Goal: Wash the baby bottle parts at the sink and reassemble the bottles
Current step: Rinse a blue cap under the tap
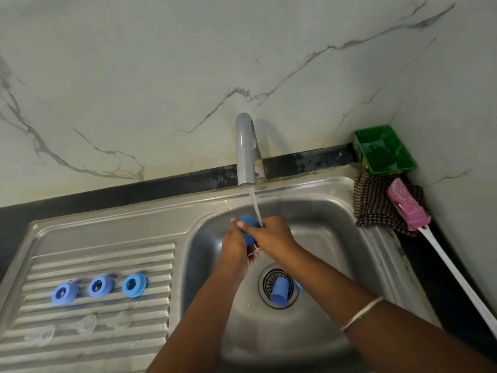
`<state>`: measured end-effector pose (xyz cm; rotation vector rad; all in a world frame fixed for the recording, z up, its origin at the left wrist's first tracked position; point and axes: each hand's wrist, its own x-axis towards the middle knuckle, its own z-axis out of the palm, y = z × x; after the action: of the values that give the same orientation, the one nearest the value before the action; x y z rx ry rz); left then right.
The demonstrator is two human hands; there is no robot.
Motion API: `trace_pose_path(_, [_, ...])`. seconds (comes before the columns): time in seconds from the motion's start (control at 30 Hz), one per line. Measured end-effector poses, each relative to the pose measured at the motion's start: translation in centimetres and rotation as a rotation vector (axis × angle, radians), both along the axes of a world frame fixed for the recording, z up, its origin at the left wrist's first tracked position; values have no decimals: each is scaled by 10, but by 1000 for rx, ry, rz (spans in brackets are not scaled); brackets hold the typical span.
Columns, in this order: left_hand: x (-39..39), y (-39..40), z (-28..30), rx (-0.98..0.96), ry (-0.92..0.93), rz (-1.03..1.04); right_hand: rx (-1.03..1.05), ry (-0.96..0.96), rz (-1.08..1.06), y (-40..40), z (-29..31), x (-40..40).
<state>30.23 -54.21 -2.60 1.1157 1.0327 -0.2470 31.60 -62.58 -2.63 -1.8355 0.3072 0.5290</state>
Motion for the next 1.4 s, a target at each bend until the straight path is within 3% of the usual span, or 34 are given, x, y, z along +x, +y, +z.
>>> trace_pose_path(0.1, [0,-2,0,217,-88,-217,330,145,-165,-9,-6,-5])
trace_pose_path(0.2, [1,-8,1,460,-187,-573,618,356,-329,-25,-13,-12])
trace_pose_path(0.3, [-2,-10,3,575,-244,-757,702,435,-351,-40,-21,-15])
trace_pose_path(0.4, [-5,-7,1,608,-308,-836,594,245,-221,-51,-27,-13])
trace_pose_path(0.5, [-11,-4,2,614,-311,-803,261,-116,0,-56,-29,-8])
trace_pose_path(0.57, [-15,-3,2,641,-328,-718,57,-286,171,-56,-29,-5])
trace_pose_path(0.7, [-20,2,-1,620,-291,-406,-50,-470,405,-46,-23,-6])
trace_pose_path(0.77, [-23,7,-3,631,-240,-330,-145,-521,435,-40,-17,-6])
trace_pose_path(0.87, [-26,16,-4,714,-156,-306,-281,-498,257,-35,-12,-6])
trace_pose_path(1.03, [-26,18,-8,638,-107,-349,-262,-499,186,-34,-14,-11])
trace_pose_path(1.13, [-25,13,-7,489,-107,-321,-295,-488,158,-35,-13,-11])
trace_pose_path(1.23, [-19,5,-5,256,-16,-239,-259,-482,116,-36,-13,-11])
trace_pose_path(1.4, [-8,0,-2,-335,16,-112,-178,-421,109,-38,-12,-14])
